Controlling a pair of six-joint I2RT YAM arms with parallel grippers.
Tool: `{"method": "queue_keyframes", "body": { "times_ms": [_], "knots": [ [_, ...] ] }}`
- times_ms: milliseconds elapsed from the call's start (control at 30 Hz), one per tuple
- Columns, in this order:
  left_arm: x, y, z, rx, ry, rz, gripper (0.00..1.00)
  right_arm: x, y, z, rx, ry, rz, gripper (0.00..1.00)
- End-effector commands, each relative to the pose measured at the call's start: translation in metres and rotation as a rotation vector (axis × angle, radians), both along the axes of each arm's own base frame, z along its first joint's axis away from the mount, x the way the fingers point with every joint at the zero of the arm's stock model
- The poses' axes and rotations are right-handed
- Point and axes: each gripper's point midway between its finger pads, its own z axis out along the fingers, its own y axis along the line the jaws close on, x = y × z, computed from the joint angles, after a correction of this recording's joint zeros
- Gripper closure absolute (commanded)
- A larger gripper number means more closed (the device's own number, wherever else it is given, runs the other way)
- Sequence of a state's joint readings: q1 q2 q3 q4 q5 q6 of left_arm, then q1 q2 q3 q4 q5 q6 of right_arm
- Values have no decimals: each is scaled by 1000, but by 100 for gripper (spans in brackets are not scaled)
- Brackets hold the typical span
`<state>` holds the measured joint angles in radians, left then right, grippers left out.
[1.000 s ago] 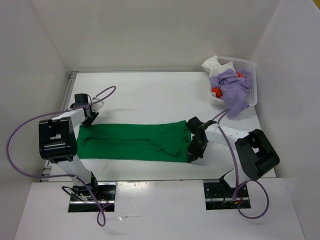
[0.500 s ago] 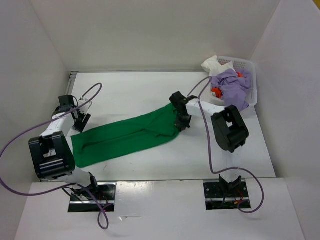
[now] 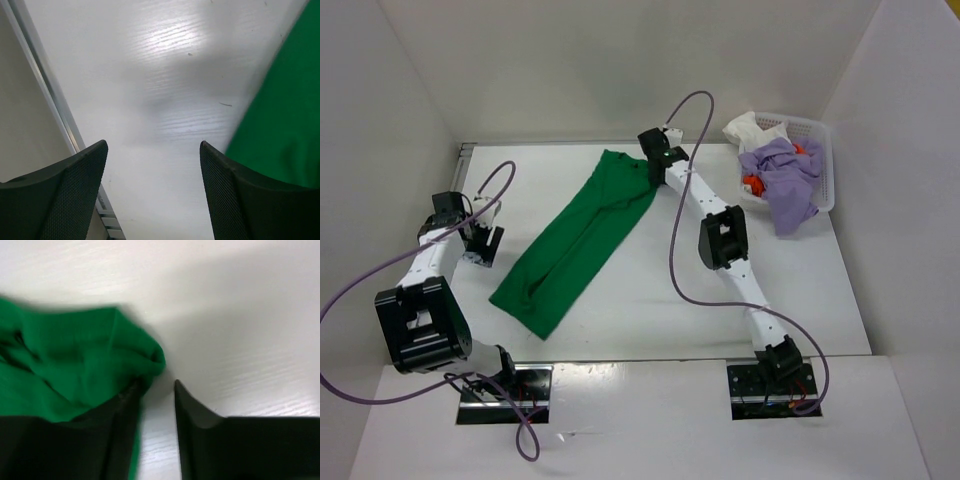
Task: Fold and stack the t-shirts
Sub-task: Rotate the tshirt 90 degrees
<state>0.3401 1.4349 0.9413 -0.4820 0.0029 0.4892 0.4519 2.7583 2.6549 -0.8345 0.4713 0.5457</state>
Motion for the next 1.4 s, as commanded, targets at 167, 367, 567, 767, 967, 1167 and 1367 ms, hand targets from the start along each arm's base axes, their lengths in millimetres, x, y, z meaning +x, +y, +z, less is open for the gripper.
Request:
{"method": "queue_keyframes", "body": {
  "times_ms": [167,367,567,767,967,1167,1367],
  "knots": [
    [-6,-9,12,-53,7,40,18,13,-1,139,-13,-206,125,17],
    [-11,-24,22,-78,-35,12,18,-62,-14,230,37,-199,169,0],
    [-30,-29,30,-42,-81,-16,18,-217,48,197,210,-69,385,0],
    [-39,-42,33,-61,-132,-49,18,-365,164,117,435,206,582,40],
    [-41,-43,44,-42,-186,-51,17,-421,239,68,389,372,692,42],
    [-37,-48,50,-51,-218,-76,17,-438,267,30,431,484,681,37],
    [-39,-54,56,-43,-245,-96,17,-443,289,6,462,539,661,35]
  ]
}}
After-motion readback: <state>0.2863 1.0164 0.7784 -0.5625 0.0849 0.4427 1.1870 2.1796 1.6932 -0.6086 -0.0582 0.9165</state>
